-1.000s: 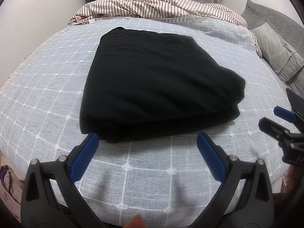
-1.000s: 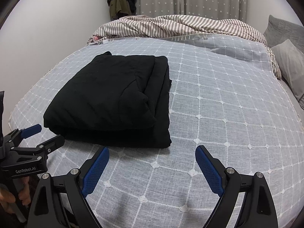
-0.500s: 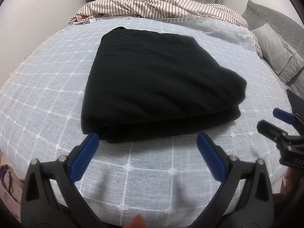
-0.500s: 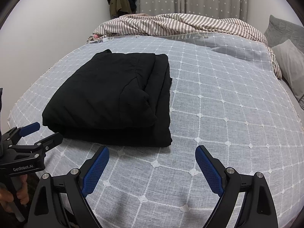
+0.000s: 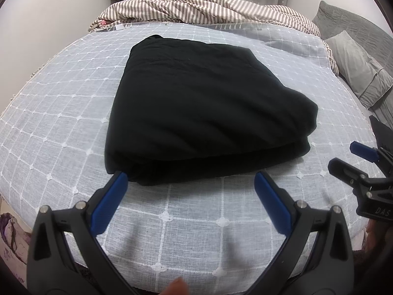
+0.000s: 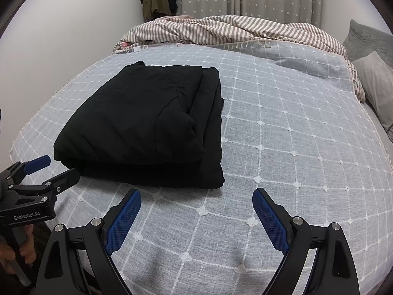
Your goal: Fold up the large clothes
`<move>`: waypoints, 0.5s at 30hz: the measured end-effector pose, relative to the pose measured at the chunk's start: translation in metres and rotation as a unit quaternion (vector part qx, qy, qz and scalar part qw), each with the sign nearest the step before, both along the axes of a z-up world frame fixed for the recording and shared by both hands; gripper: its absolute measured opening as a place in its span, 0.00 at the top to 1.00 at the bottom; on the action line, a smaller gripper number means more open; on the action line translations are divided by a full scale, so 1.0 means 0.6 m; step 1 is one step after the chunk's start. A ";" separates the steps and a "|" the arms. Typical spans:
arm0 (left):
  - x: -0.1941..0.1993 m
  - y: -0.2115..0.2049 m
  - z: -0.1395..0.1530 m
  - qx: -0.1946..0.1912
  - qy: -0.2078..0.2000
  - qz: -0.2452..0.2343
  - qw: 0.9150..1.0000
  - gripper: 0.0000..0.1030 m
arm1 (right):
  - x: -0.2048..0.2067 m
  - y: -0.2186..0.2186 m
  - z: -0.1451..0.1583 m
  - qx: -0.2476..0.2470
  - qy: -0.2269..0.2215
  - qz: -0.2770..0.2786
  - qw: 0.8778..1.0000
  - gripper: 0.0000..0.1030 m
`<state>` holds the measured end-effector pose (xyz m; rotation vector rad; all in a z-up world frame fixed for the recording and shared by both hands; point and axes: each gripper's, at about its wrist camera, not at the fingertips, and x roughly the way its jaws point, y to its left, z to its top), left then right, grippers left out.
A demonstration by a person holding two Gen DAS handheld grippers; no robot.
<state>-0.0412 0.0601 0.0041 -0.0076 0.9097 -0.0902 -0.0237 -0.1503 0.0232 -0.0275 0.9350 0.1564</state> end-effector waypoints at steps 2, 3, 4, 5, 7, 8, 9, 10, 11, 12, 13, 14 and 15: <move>0.001 0.000 0.000 0.000 0.000 0.000 1.000 0.01 | 0.000 0.000 0.000 0.000 0.000 0.000 1.000 0.10; 0.001 0.000 0.000 0.000 0.000 0.000 1.000 0.01 | 0.000 0.001 0.000 0.000 0.000 0.000 1.000 0.10; 0.001 0.000 0.000 0.000 0.000 0.000 1.000 0.01 | 0.000 0.001 0.000 0.000 0.001 0.000 1.000 0.10; 0.001 0.000 0.000 0.000 0.000 0.000 1.000 0.01 | 0.000 0.001 -0.002 0.000 0.001 0.001 1.000 0.10; 0.001 0.000 0.000 0.000 0.000 0.000 1.000 0.01 | -0.001 0.001 -0.004 0.000 0.002 0.002 1.000 0.10; 0.001 0.000 0.000 0.000 0.000 0.000 1.000 0.01 | 0.000 0.002 -0.004 0.000 0.002 0.002 1.000 0.10; 0.001 0.000 0.000 0.000 0.000 0.000 1.000 0.01 | 0.000 0.002 -0.005 0.000 0.002 0.003 1.000 0.10; 0.001 0.000 0.000 0.000 0.000 0.000 1.000 0.01 | 0.000 0.003 -0.006 0.000 0.002 0.004 1.000 0.10; 0.001 0.000 0.000 -0.001 0.000 0.000 1.000 0.01 | 0.001 0.003 -0.005 0.000 0.002 0.004 1.000 0.10; 0.001 0.001 0.000 -0.001 0.000 0.000 1.000 0.01 | 0.001 0.003 -0.005 0.000 0.002 0.004 1.000 0.10; 0.000 0.000 0.000 -0.001 0.000 0.000 1.000 0.01 | 0.000 0.004 -0.006 0.000 0.002 0.004 1.000 0.10; 0.000 0.000 0.000 -0.001 0.000 0.000 1.000 0.01 | 0.001 0.004 -0.006 0.000 0.002 0.004 1.000 0.10; 0.000 0.000 0.000 -0.001 0.000 0.000 1.000 0.01 | 0.001 0.004 -0.005 0.000 0.002 0.004 1.000 0.10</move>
